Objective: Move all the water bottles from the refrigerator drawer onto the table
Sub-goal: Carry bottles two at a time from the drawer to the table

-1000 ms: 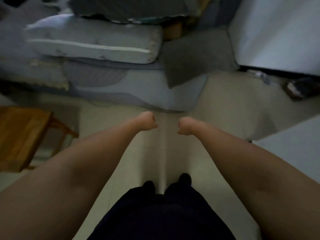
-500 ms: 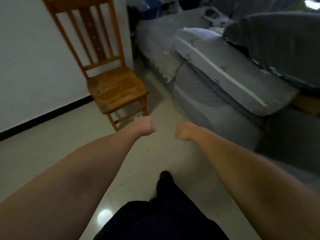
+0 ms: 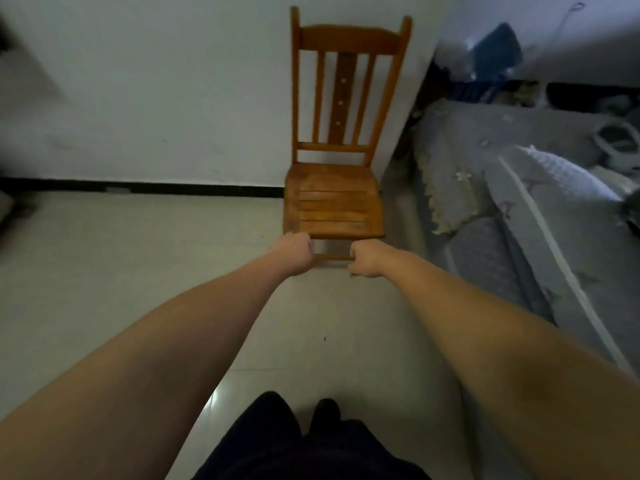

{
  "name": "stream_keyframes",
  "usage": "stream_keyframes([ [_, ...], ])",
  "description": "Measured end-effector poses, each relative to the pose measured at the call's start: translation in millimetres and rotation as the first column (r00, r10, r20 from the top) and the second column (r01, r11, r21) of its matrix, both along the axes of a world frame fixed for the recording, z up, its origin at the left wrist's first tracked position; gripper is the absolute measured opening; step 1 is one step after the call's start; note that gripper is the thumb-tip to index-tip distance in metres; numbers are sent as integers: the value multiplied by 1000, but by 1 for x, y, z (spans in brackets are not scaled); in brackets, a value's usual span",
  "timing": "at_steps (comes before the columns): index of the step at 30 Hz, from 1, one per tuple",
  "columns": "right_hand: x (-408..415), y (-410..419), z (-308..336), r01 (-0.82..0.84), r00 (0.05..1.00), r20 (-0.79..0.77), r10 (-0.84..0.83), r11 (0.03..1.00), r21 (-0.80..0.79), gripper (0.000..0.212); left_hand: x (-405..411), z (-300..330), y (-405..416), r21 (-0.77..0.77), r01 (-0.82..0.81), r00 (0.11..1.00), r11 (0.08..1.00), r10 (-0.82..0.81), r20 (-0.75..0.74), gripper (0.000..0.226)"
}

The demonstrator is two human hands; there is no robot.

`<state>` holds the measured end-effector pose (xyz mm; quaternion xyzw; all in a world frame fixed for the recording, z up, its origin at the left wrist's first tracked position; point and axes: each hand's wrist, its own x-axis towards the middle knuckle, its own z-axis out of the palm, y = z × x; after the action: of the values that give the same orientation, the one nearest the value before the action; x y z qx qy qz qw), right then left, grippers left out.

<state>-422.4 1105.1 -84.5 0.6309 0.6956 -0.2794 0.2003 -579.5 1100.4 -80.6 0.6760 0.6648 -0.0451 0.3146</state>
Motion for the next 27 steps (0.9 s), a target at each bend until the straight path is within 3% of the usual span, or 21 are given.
stream_keyframes([
  [4,-62,44,3,-161,987,-17,161,987,25,22,-55,2,15,9,-222,975,975,223,-13,36],
  [9,-134,86,-1,-312,947,-44,317,945,93,37,-123,-1,41,13,-360,933,933,360,-16,42],
  [27,-376,278,7,-543,838,0,545,836,81,45,-375,14,204,45,-594,804,803,595,-6,43],
])
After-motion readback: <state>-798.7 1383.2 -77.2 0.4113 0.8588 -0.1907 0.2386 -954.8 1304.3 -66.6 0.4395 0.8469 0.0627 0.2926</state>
